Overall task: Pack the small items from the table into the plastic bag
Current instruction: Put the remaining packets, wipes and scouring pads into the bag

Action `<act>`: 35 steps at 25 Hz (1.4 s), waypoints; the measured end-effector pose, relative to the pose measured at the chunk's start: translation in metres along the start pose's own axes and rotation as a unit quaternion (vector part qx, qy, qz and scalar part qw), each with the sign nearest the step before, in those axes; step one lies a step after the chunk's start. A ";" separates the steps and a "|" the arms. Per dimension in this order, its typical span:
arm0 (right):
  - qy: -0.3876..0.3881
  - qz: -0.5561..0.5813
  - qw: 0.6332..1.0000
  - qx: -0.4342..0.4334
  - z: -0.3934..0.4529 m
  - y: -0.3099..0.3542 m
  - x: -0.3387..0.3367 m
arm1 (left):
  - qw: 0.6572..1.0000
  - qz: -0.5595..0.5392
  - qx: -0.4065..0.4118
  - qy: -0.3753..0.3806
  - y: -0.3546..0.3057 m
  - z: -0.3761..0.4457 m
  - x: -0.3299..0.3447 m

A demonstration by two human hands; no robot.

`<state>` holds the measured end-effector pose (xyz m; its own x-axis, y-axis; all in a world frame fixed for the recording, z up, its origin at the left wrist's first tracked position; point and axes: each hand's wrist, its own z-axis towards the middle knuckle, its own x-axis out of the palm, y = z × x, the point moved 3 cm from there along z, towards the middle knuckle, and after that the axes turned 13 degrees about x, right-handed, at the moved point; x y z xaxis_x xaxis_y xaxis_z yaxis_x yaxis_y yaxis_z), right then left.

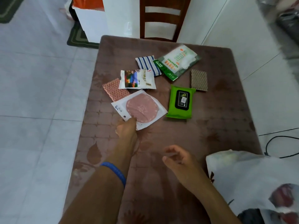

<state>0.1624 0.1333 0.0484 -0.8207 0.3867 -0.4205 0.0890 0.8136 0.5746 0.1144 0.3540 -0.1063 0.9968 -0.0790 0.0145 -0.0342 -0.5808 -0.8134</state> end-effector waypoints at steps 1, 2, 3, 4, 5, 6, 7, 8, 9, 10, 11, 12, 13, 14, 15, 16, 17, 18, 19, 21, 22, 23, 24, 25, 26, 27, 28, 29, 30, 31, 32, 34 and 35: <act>-0.013 0.028 0.999 0.007 -0.001 -0.002 0.001 | 1.000 -0.020 -0.001 0.011 0.002 -0.012 0.000; -0.024 0.073 0.997 0.020 -0.002 -0.004 0.002 | 0.998 -0.047 -0.017 0.045 0.005 -0.026 -0.003; -0.033 0.129 0.990 0.038 -0.004 -0.005 0.005 | 0.993 -0.088 -0.031 0.078 0.007 -0.039 -0.008; -0.035 0.187 0.980 0.055 -0.007 -0.006 0.007 | 0.989 -0.110 -0.027 0.099 0.004 -0.056 -0.016; -0.029 0.240 0.968 0.068 -0.011 -0.004 0.010 | 0.988 -0.104 -0.009 0.112 0.000 -0.070 -0.025; -0.023 0.280 0.957 0.077 -0.015 -0.003 0.011 | 0.988 -0.090 0.014 0.125 -0.006 -0.091 -0.034; -0.019 0.310 0.947 0.082 -0.021 -0.003 0.011 | 0.985 -0.093 0.030 0.141 -0.011 -0.115 -0.044; -0.016 0.334 0.939 0.081 -0.026 -0.004 0.008 | 0.978 -0.112 0.042 0.169 -0.014 -0.141 -0.052; -0.017 0.360 0.929 0.078 -0.033 -0.006 0.002 | 0.967 -0.135 0.058 0.209 -0.018 -0.169 -0.061; -0.023 0.392 0.917 0.071 -0.041 -0.008 -0.006 | 0.955 -0.152 0.072 0.244 -0.020 -0.196 -0.070; -0.030 0.420 0.905 0.055 -0.051 -0.008 -0.018 | 0.950 -0.136 0.085 0.268 -0.022 -0.220 -0.074; -0.031 0.439 0.897 0.030 -0.064 -0.007 -0.031 | 0.950 -0.108 0.098 0.275 -0.023 -0.237 -0.075; -0.035 0.446 0.894 0.004 -0.078 -0.008 -0.047 | 0.951 -0.086 0.111 0.274 -0.022 -0.252 -0.072; -0.048 0.444 0.894 -0.027 -0.094 -0.007 -0.062 | 0.950 -0.076 0.118 0.278 -0.023 -0.268 -0.066; -0.076 0.428 0.898 -0.060 -0.111 -0.008 -0.079 | 0.944 -0.085 0.125 0.292 -0.024 -0.282 -0.059; -0.112 0.409 0.901 -0.095 -0.132 -0.012 -0.099 | 0.936 -0.099 0.130 0.310 -0.024 -0.298 -0.051; -0.150 0.395 0.898 -0.125 -0.152 -0.020 -0.121 | 0.932 -0.099 0.135 0.321 -0.022 -0.312 -0.043; -0.186 0.387 0.892 -0.144 -0.170 -0.031 -0.145 | 0.931 -0.080 0.143 0.325 -0.019 -0.327 -0.035; -0.218 0.385 0.882 -0.163 -0.189 -0.043 -0.169 | 0.927 -0.038 0.161 0.336 -0.015 -0.342 -0.030; -0.261 0.395 0.858 -0.200 -0.221 -0.074 -0.216 | 0.887 0.143 0.238 0.368 0.004 -0.376 -0.018; -0.255 0.395 0.853 -0.225 -0.234 -0.086 -0.237 | 0.823 0.293 0.308 0.377 0.017 -0.389 -0.012; -0.234 0.388 0.859 -0.240 -0.244 -0.098 -0.254 | 0.722 0.441 0.370 0.385 0.031 -0.403 -0.004; -0.208 0.375 0.870 -0.245 -0.251 -0.111 -0.267 | 0.628 0.548 0.394 0.387 0.045 -0.414 0.005; -0.179 0.351 0.889 -0.234 -0.249 -0.124 -0.271 | 0.581 0.596 0.398 0.384 0.056 -0.423 0.011; -0.149 0.328 0.909 -0.209 -0.240 -0.138 -0.268 | 0.583 0.595 0.390 0.392 0.062 -0.427 0.018; -0.111 0.325 0.922 -0.179 -0.228 -0.150 -0.258 | 0.629 0.550 0.382 0.393 0.060 -0.432 0.026; -0.073 0.339 0.927 -0.141 -0.212 -0.162 -0.245 | 0.661 0.514 0.378 0.394 0.055 -0.431 0.031; -0.037 0.362 0.926 -0.099 -0.195 -0.174 -0.233 | 0.655 0.518 0.373 0.404 0.049 -0.431 0.035; -0.014 0.376 0.925 -0.055 -0.177 -0.186 -0.224 | 0.632 0.539 0.357 0.428 0.046 -0.426 0.038; 0.005 0.377 0.926 -0.011 -0.161 -0.195 -0.217 | 0.608 0.545 0.367 0.446 0.043 -0.420 0.039; 0.016 0.336 0.941 0.026 -0.146 -0.207 -0.213 | 0.590 0.552 0.383 0.447 0.036 -0.419 0.041; 0.037 0.105 0.993 0.052 -0.124 -0.228 -0.205 | 0.573 0.563 0.390 0.450 0.028 -0.418 0.041; 0.026 -0.028 0.998 0.059 -0.119 -0.237 -0.201 | 0.556 0.576 0.395 0.450 0.030 -0.414 0.041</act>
<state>0.2392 -0.1887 0.0801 -0.8539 0.3191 -0.4112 0.1057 0.8799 0.4632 0.1243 -0.0019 0.1102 -0.1070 -0.6097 -0.7854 -0.2157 0.7853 -0.5803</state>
